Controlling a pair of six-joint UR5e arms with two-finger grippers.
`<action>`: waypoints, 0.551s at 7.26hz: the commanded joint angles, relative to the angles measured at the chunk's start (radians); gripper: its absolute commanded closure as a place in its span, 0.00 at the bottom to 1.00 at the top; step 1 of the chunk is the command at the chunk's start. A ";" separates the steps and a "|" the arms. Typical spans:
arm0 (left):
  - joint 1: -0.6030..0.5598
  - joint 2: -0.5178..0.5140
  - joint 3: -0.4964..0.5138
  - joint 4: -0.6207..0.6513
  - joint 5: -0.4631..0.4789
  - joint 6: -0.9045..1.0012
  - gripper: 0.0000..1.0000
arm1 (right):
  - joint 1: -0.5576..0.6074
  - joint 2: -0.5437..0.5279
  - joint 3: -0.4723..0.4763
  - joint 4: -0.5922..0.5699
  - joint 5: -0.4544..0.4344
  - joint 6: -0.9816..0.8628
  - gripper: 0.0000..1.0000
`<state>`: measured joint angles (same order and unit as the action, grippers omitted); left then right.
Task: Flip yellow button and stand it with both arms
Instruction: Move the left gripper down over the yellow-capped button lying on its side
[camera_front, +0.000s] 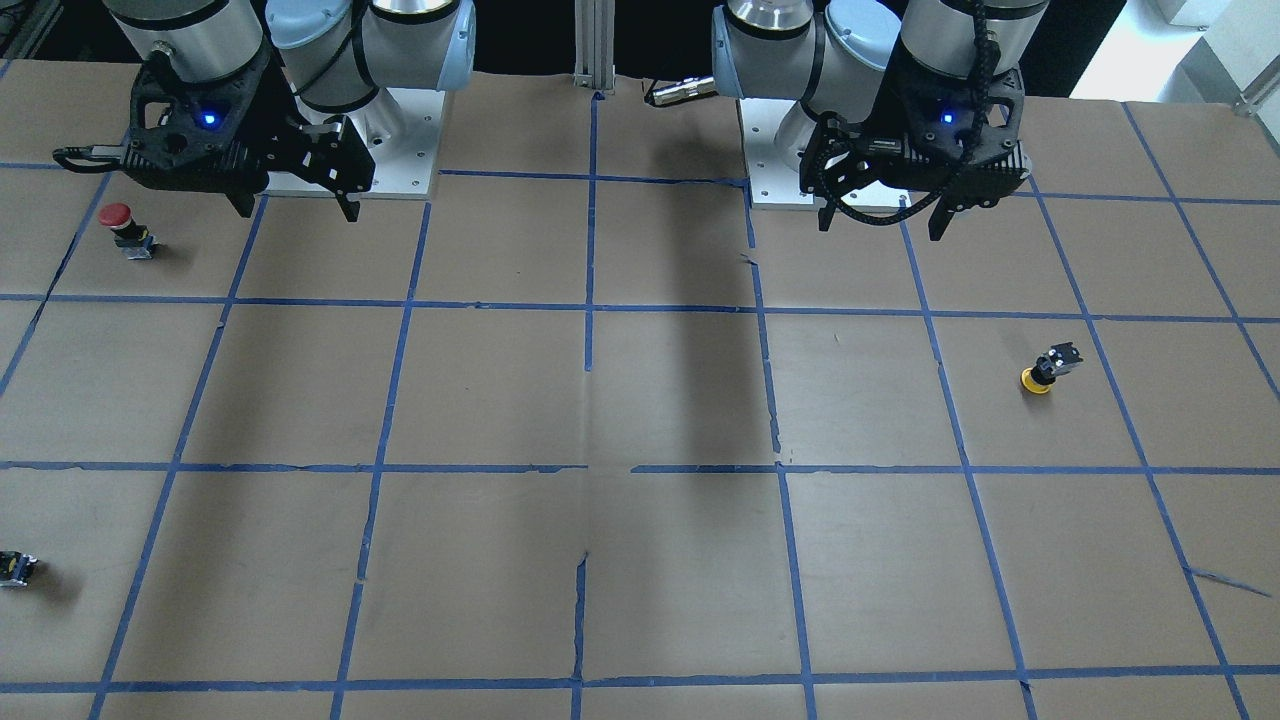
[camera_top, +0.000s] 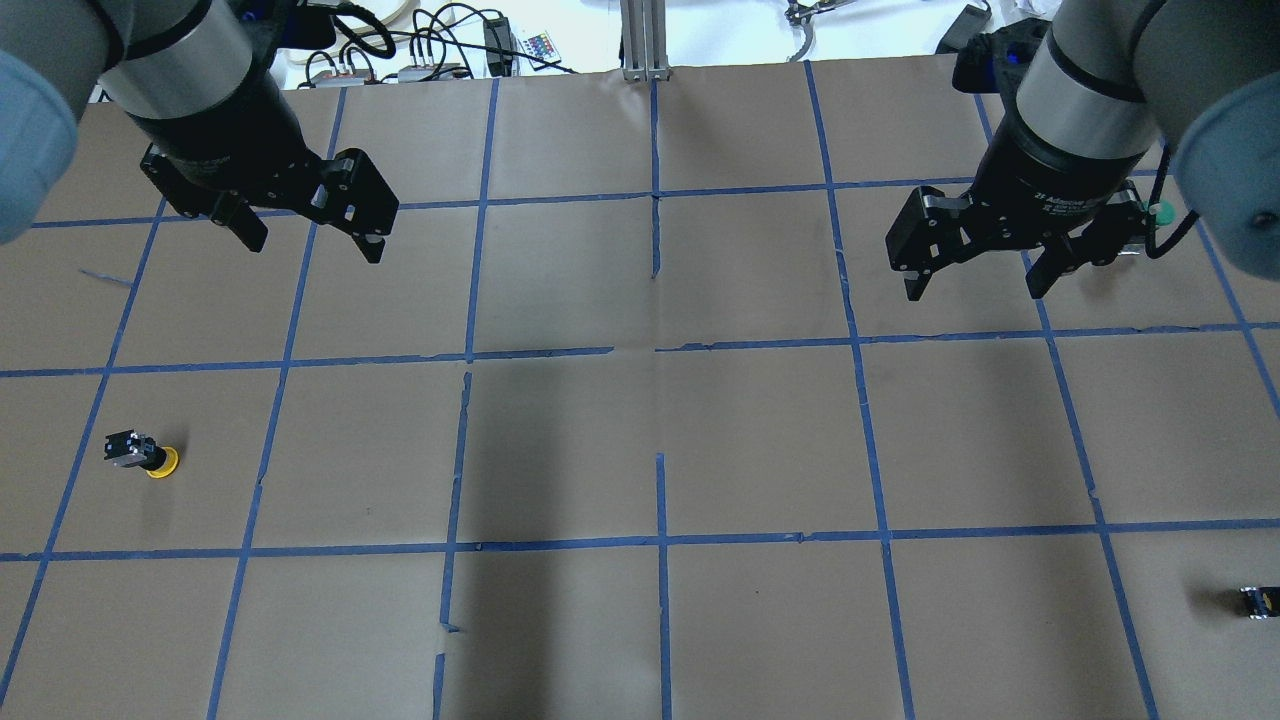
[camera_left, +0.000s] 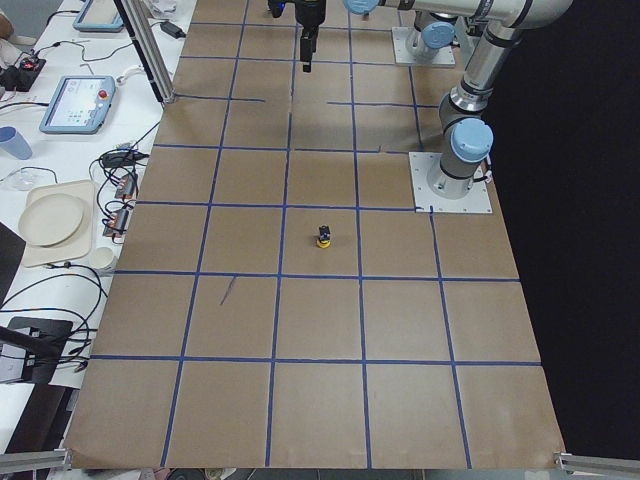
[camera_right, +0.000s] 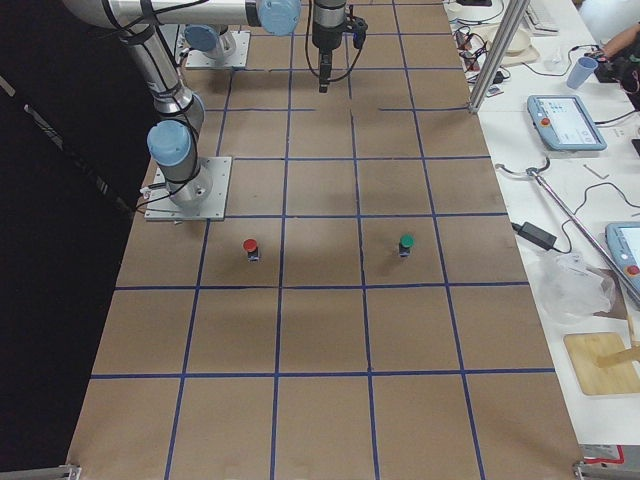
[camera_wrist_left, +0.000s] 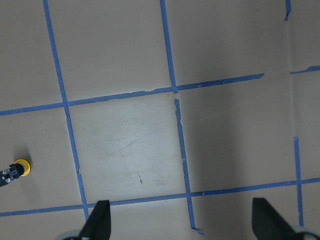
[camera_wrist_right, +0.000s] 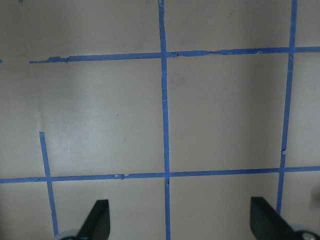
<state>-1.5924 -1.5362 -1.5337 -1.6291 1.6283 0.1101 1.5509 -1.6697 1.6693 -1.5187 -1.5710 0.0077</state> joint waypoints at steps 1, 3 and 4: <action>0.000 -0.001 0.003 0.000 0.001 0.000 0.01 | 0.000 -0.001 0.003 -0.003 0.002 0.000 0.00; 0.037 -0.001 -0.006 -0.009 0.004 0.082 0.01 | 0.000 0.001 0.003 -0.005 0.002 -0.002 0.00; 0.116 0.001 -0.029 -0.011 0.004 0.150 0.01 | 0.000 -0.001 0.003 -0.003 0.003 0.000 0.00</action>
<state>-1.5448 -1.5368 -1.5441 -1.6361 1.6309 0.1856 1.5509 -1.6700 1.6720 -1.5219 -1.5692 0.0070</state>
